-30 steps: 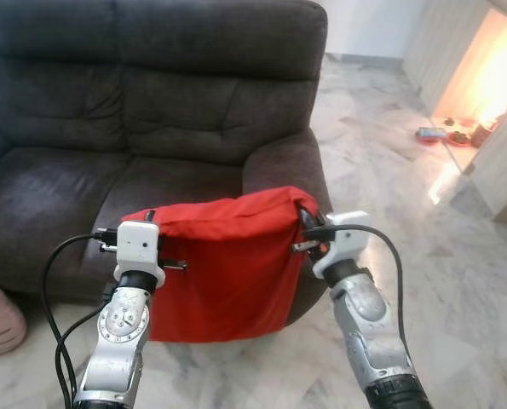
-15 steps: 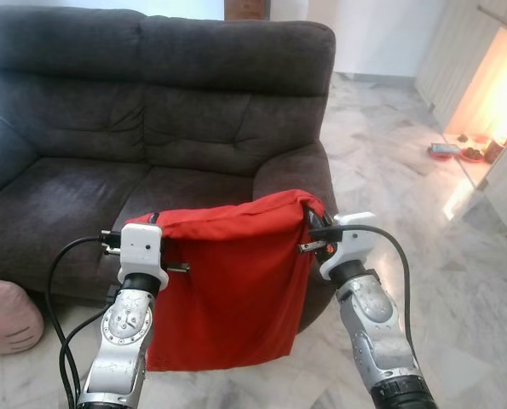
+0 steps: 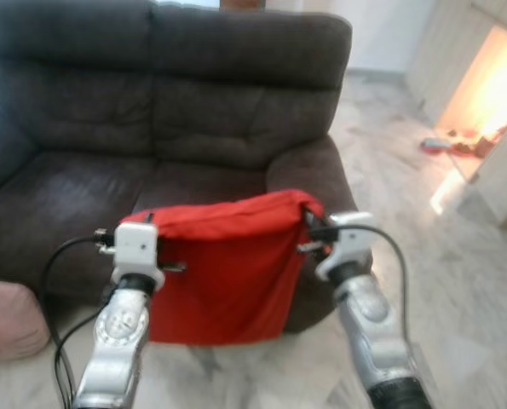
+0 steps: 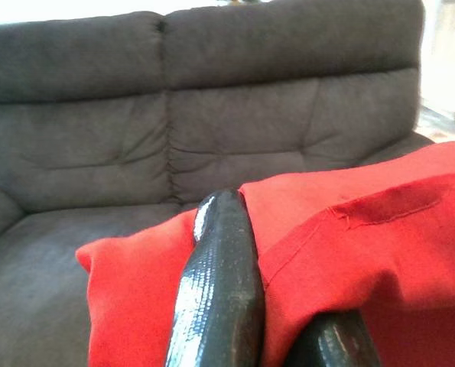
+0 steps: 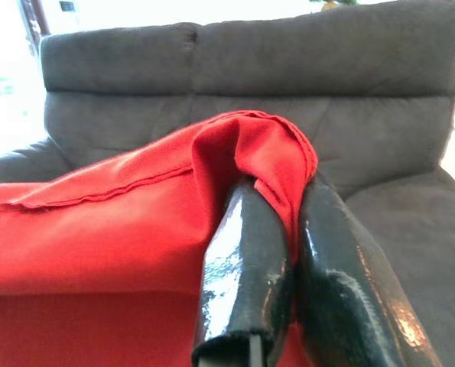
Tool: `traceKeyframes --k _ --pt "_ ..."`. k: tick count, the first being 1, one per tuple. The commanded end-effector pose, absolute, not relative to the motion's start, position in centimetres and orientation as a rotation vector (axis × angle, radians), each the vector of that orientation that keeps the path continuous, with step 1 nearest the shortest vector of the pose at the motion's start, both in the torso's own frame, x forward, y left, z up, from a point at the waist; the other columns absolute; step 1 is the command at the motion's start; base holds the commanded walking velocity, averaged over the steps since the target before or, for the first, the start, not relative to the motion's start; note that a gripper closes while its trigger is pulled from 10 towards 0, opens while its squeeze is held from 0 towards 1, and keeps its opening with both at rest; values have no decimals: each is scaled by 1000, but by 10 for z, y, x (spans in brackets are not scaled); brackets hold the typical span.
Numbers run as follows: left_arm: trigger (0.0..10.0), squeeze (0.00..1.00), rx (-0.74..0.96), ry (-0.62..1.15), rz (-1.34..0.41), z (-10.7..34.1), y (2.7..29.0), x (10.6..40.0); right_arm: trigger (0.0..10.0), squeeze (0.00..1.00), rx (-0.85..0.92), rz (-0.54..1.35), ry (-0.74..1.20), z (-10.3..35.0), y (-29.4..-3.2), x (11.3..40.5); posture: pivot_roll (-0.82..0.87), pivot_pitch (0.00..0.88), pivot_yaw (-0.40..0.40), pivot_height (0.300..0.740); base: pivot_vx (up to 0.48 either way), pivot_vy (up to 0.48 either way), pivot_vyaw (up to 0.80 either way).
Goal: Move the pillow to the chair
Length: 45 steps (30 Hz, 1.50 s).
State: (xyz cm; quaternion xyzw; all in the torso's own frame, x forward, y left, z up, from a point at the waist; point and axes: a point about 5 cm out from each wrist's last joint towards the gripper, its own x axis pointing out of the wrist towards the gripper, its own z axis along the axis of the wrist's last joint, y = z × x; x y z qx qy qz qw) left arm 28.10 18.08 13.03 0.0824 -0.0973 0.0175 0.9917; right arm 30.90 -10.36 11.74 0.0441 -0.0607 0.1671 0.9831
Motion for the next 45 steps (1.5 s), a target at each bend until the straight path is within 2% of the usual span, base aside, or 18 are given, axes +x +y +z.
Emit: traceKeyframes --k 1,35,42,45 --pt "10000 0 156 -319 0 157 169 284 10000 0 85 308 -175 129 -113 313 61 10 -27 740 0 0 0" --pt "10000 0 152 -376 5 172 164 284 10000 0 55 368 -212 134 -106 312 65 0 -22 740 0 0 0" --pt "10000 0 153 -378 5 173 164 284 10000 0 71 400 -219 135 -102 310 67 0 -23 740 69 0 694" --pt "10000 0 154 -380 7 173 164 283 10000 0 79 398 -215 135 -102 310 67 0 -23 740 245 0 0"
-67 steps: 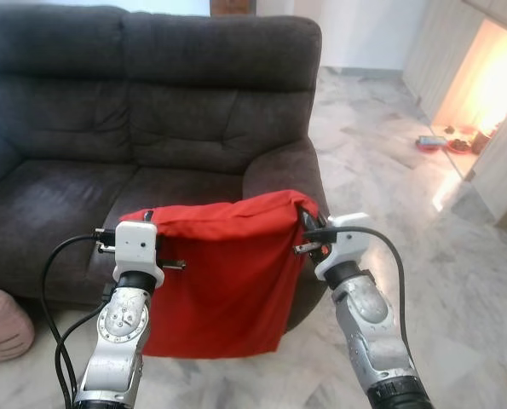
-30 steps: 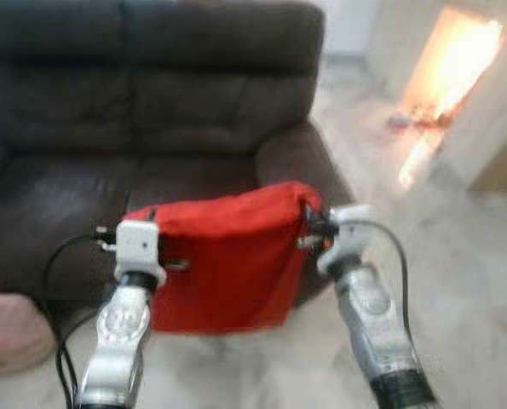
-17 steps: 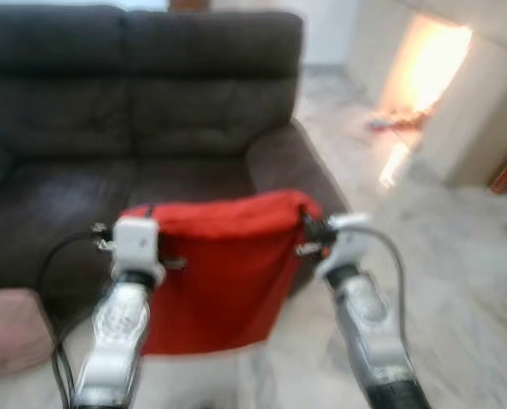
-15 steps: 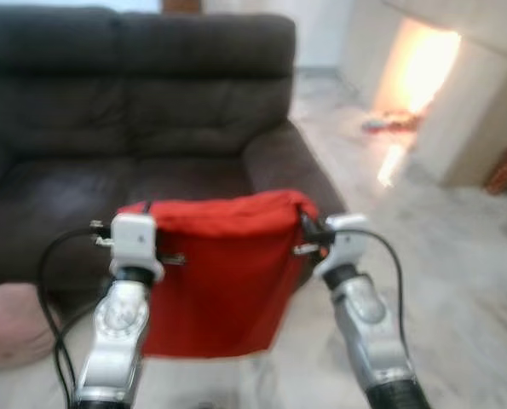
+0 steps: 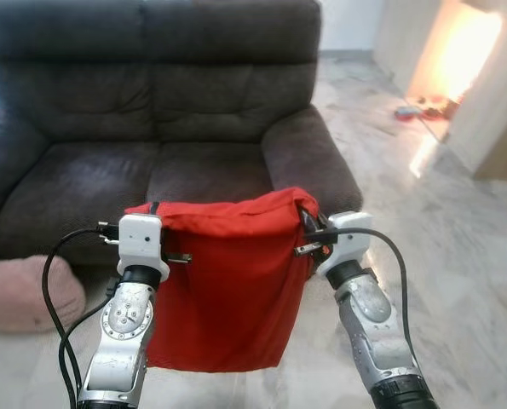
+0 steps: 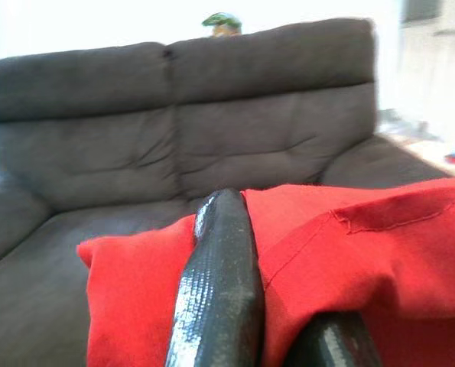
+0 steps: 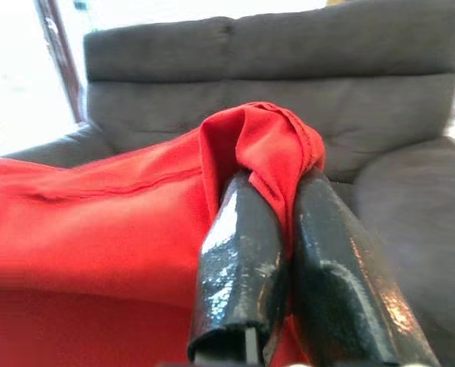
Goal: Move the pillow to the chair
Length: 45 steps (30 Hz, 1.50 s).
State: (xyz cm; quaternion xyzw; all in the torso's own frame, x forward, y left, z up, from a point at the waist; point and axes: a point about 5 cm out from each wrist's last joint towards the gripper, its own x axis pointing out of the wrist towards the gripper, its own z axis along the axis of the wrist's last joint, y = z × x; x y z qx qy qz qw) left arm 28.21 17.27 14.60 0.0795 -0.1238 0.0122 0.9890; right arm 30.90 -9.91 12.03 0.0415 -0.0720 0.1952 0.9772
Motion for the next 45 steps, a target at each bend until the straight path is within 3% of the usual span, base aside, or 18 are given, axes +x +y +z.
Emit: traceKeyframes --k 1,10,29,34,45 --pt "10000 0 155 -382 7 174 165 283 10000 0 77 400 -216 135 -103 310 66 0 -24 740 251 0 0" --pt "10000 0 157 -384 4 174 164 284 10000 0 70 420 -218 135 -100 308 66 2 -24 740 261 0 536" --pt "10000 0 196 -396 -7 179 166 283 10000 0 94 376 -259 148 -106 313 66 7 -25 740 285 0 0" --pt "10000 0 283 -448 -36 200 166 286 10000 0 108 362 -314 165 -107 317 67 6 -26 740 296 0 0" --pt "10000 0 301 -505 -56 220 161 286 10000 0 132 353 -364 184 -105 319 67 7 -25 740 318 0 0"
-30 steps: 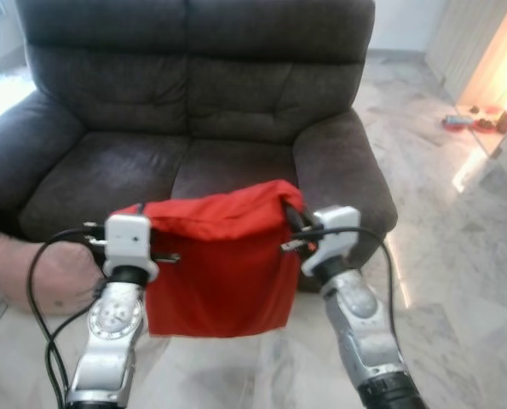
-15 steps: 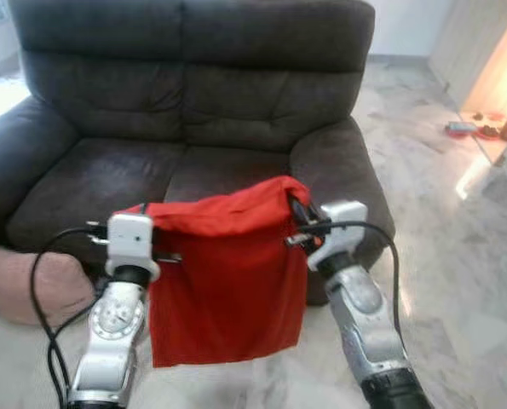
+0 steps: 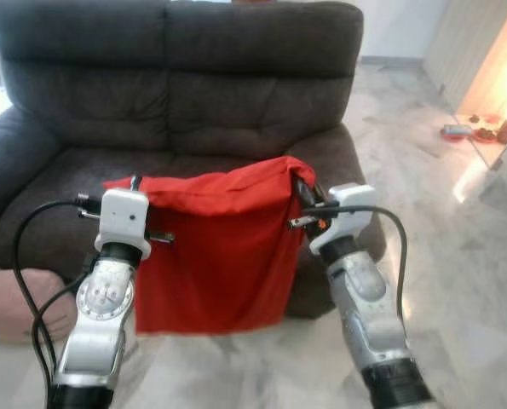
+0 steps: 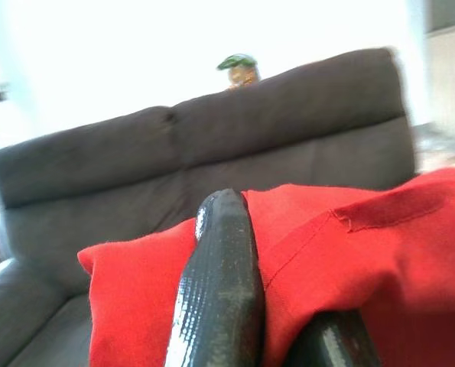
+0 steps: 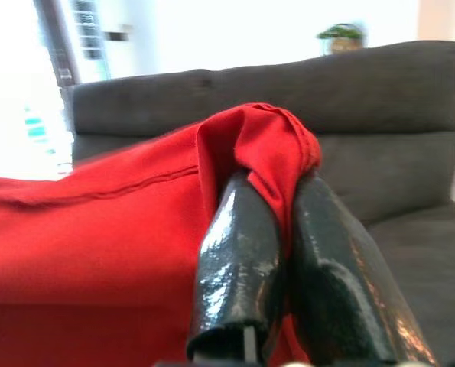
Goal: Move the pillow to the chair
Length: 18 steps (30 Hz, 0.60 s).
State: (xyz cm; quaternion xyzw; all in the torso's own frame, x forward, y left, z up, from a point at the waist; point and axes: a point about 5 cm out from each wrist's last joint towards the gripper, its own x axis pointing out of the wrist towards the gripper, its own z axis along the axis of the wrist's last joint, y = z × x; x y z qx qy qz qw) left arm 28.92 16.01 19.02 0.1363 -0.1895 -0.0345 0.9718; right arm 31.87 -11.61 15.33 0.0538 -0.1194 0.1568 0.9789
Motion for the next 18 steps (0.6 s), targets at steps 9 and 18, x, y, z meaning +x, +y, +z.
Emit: traceKeyframes --k 9,18 --pt "10000 0 307 -520 -51 226 162 286 10000 0 137 361 -396 193 -102 318 66 1 -27 740 343 0 -142" --pt "10000 0 305 -571 -38 244 163 285 10000 0 142 375 -436 207 -99 318 67 0 -31 740 347 0 0"
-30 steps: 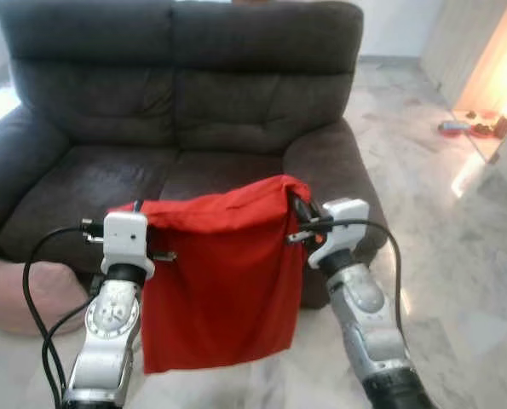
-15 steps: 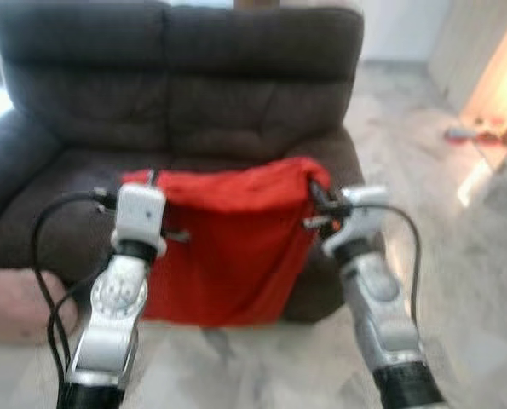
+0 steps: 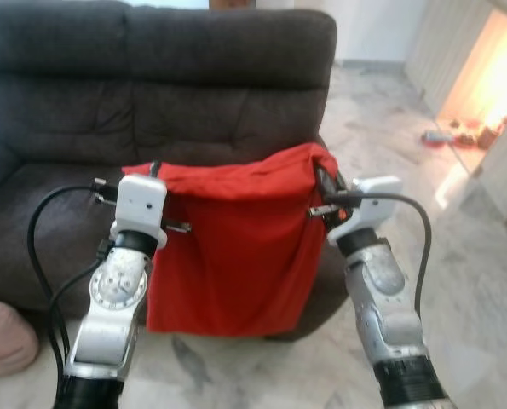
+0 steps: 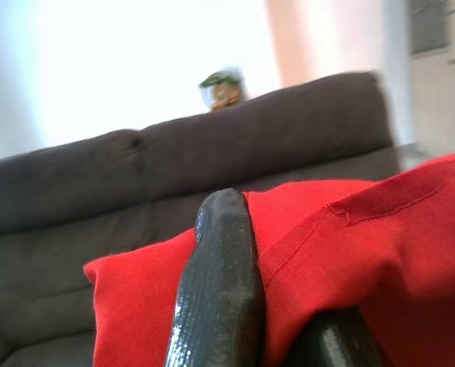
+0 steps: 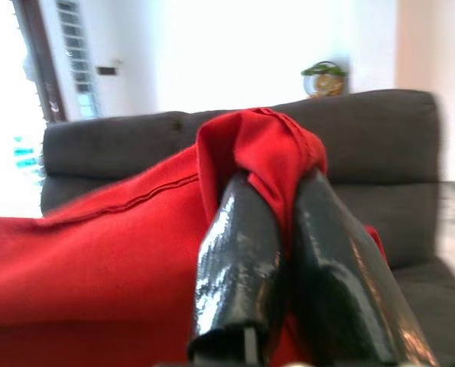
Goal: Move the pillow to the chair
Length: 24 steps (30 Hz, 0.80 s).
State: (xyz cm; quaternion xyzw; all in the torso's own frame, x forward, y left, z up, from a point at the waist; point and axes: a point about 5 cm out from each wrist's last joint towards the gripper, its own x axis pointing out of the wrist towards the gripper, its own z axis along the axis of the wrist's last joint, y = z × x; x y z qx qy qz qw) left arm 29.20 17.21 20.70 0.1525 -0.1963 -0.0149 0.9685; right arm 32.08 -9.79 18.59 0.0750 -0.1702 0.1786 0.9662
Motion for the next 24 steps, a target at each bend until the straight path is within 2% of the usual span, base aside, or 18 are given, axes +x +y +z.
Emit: traceKeyframes --k 1,11,24 --pt "10000 0 307 -586 -34 249 163 284 10000 0 147 380 -462 216 -98 318 67 0 -31 740 349 0 0" --pt "10000 0 307 -707 -6 288 165 280 10000 0 181 411 -646 273 -93 312 68 0 -33 740 349 0 0" --pt "10000 0 317 -744 -1 305 162 275 10000 0 189 460 -712 298 -87 304 68 0 -40 740 347 0 0"
